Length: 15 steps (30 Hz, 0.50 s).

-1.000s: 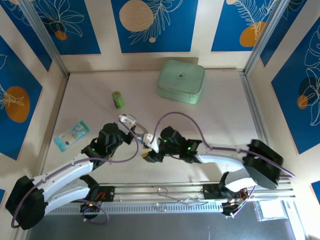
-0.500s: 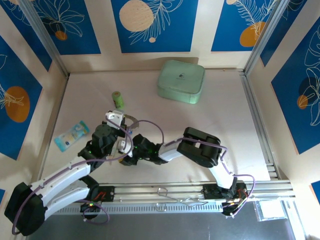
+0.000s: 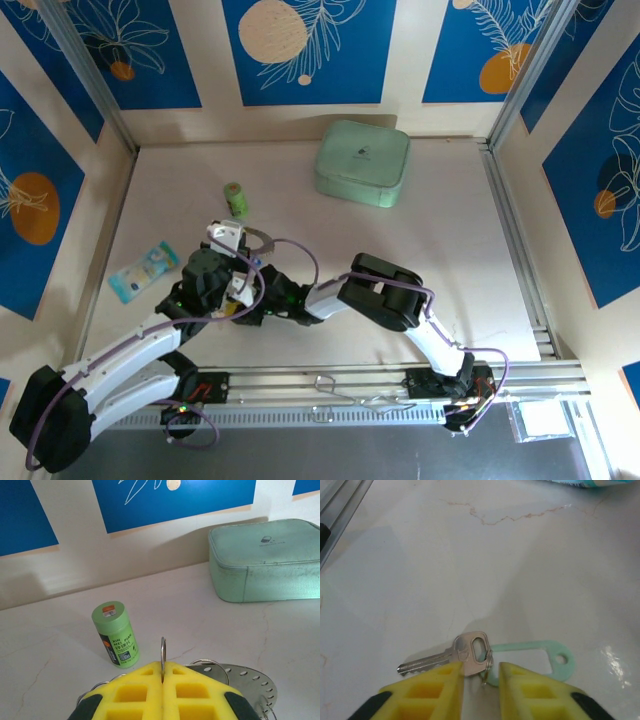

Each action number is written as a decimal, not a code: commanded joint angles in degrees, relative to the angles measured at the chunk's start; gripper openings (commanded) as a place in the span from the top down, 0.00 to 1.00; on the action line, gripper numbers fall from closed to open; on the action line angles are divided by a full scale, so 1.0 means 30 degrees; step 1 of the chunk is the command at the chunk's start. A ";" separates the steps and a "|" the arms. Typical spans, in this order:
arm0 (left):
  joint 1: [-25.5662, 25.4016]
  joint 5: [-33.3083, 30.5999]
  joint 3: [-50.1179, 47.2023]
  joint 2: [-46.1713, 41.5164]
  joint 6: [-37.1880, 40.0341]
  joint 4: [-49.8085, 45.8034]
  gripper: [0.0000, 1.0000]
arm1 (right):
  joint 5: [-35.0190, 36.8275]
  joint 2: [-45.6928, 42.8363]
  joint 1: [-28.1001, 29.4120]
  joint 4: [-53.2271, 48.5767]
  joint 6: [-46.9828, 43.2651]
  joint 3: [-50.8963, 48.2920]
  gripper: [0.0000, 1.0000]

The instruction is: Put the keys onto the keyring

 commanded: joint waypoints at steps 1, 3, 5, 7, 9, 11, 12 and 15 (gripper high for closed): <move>0.0038 0.0229 0.0073 -0.0288 0.0114 0.1230 1.00 | -0.0255 0.0427 -0.0138 -0.0355 0.0409 0.0551 0.80; 0.0030 0.0231 0.0044 -0.0311 0.0114 0.1215 1.00 | -0.0327 0.0428 -0.0146 -0.0428 0.0358 0.0552 0.84; 0.0028 0.0257 0.0043 -0.0334 0.0087 0.1189 1.00 | -0.0371 0.0427 -0.0132 -0.0644 0.0263 0.0636 0.87; 0.0034 0.0256 0.0043 -0.0427 0.0085 0.1129 1.00 | -0.0357 0.0401 -0.0141 -0.0710 0.0219 0.0668 0.88; 0.0025 0.0239 0.0043 -0.0464 0.0100 0.1069 1.00 | -0.0316 0.0419 -0.0167 -0.0776 0.0233 0.0691 0.88; 0.0018 0.0261 0.0044 -0.0522 0.0142 0.1012 1.00 | -0.0426 0.0427 -0.0152 -0.0899 0.0152 0.0753 0.93; 0.0021 0.0261 0.0065 -0.0523 0.0167 0.0988 1.00 | -0.0533 0.0412 -0.0144 -0.0915 0.0116 0.0742 0.96; 0.0024 0.0314 0.0094 -0.0611 0.0228 0.0879 1.00 | -0.0737 -0.0009 -0.0155 -0.0792 -0.0043 0.0308 1.00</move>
